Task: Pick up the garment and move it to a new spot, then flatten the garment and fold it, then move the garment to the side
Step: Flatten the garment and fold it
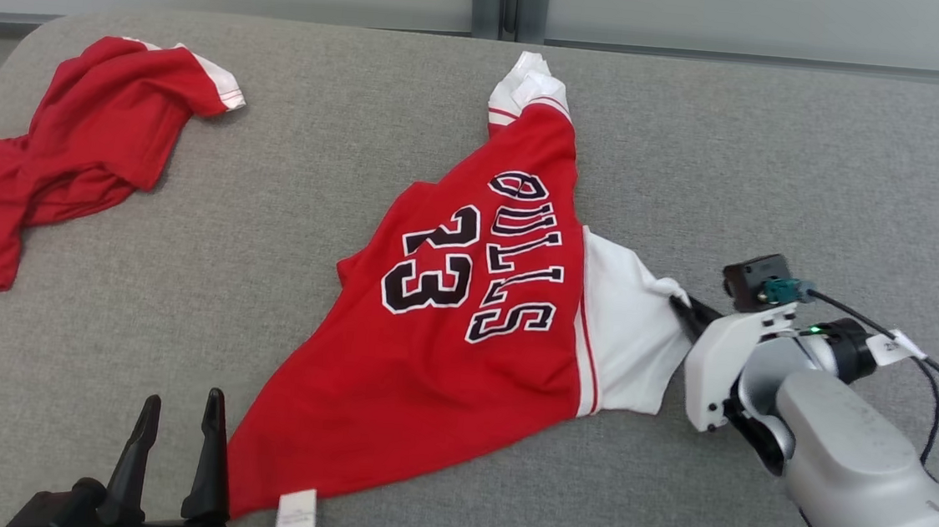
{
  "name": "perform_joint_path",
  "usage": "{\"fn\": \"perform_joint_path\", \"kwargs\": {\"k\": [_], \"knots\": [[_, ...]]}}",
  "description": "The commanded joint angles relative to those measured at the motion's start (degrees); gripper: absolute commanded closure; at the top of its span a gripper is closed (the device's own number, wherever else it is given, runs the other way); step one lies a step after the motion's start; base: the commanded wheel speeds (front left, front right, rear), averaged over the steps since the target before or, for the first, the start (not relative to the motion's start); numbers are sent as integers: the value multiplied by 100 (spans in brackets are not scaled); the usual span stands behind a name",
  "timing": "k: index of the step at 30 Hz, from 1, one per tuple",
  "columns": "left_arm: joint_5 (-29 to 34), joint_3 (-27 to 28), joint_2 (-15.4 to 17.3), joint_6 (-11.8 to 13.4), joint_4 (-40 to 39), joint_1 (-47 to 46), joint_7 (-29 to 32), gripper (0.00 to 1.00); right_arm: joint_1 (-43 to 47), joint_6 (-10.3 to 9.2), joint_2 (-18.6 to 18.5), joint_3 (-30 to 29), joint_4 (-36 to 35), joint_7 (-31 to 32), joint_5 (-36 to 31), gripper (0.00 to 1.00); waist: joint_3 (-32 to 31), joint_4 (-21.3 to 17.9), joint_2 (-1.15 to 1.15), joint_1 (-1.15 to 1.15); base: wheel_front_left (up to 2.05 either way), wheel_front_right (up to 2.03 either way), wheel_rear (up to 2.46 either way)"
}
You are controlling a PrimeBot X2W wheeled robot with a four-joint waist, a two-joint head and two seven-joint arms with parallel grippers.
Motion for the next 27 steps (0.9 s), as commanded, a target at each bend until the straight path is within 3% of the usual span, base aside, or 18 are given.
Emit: {"fn": "perform_joint_path", "kwargs": {"k": [1,11,18,19,20,21,22,27], "knots": [[73,32,-10,2,-22,40,-3,0,-77,-10,-133,-140,41,-140,117,100,-69,-119,0,0,0,0,0],[116,-90,-44,2,11,224,-3,0,281,-10,-544,-1035,444,-523,165,100,-250,-661,0,0,0,0,0],[102,-183,-52,2,109,152,-3,0,385,-10,-393,-1605,931,-833,-164,100,-284,-847,0,0,0,0,0],[105,-205,-53,2,130,138,-3,0,362,-10,-344,-1686,1011,-903,-225,96,-292,-855,0,0,0,0,0],[110,-227,-54,2,150,130,-3,0,352,-10,-306,-1741,1073,-942,-286,73,-307,-853,0,0,0,0,0],[117,-251,-54,2,183,114,-3,0,345,-10,-258,-1796,1152,-976,-357,47,-330,-847,0,0,0,0,0],[122,-269,-54,2,206,99,-3,0,343,-10,-223,-1838,1211,-1004,-409,0,-354,-837,0,0,0,0,0],[149,-266,-54,2,238,144,-3,0,410,-10,-302,-2085,1359,-1353,-932,0,-556,-774,0,0,0,0,0]]}}
